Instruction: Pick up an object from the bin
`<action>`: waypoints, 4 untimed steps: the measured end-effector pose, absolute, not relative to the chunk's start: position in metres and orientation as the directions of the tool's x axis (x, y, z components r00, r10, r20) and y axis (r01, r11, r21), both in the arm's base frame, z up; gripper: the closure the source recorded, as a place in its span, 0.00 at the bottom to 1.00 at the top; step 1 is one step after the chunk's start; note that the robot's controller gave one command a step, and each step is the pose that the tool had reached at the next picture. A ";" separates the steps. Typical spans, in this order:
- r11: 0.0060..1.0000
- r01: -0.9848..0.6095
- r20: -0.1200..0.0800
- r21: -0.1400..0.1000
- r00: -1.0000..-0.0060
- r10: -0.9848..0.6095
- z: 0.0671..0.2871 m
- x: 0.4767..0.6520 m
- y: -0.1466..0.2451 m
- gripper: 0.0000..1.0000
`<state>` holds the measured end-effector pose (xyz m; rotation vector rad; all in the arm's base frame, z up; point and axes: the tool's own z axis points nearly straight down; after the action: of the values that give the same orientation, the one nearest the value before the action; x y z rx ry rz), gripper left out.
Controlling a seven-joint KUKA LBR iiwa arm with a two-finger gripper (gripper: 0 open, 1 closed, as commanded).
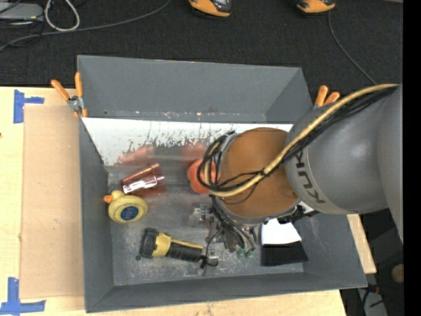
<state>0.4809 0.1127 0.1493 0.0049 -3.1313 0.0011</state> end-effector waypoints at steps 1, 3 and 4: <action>1.000 0.002 0.003 0.000 -1.000 0.002 0.153 0.483 0.112 0.00; 0.969 0.248 0.004 0.000 -0.969 0.248 0.064 0.489 0.138 0.00; 0.973 0.231 0.007 -0.001 -0.973 0.231 0.073 0.489 0.137 0.00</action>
Offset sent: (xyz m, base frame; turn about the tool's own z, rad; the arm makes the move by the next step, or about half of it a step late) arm 0.0114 0.0272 -0.0793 0.2616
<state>0.4890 0.1373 0.0726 -0.3643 -3.1137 0.0004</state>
